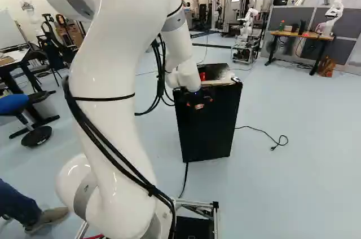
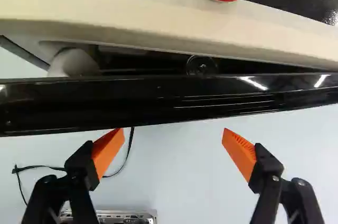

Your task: Grab a drink from the fridge

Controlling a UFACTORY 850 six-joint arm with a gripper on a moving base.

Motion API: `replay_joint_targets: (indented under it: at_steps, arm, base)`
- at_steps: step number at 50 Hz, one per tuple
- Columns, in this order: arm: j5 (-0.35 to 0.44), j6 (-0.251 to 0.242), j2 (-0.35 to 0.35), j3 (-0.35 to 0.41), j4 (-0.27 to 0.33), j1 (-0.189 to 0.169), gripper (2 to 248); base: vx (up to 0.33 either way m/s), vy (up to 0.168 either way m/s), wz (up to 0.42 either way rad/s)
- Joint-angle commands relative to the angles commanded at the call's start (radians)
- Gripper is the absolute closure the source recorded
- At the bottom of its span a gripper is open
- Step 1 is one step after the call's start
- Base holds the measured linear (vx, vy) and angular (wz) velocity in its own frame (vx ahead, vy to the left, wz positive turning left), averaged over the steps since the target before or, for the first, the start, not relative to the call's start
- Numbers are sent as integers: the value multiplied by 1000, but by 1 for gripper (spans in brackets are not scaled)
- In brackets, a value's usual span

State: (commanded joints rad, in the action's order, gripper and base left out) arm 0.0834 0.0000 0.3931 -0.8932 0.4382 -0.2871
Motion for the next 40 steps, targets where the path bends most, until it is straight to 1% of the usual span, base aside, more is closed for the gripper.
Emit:
replay_joint_targets:
  at_steps: [40]
  arm:
    - [0, 0, 28, -37, 0, 23, 3]
  base:
    - [0, 0, 0]
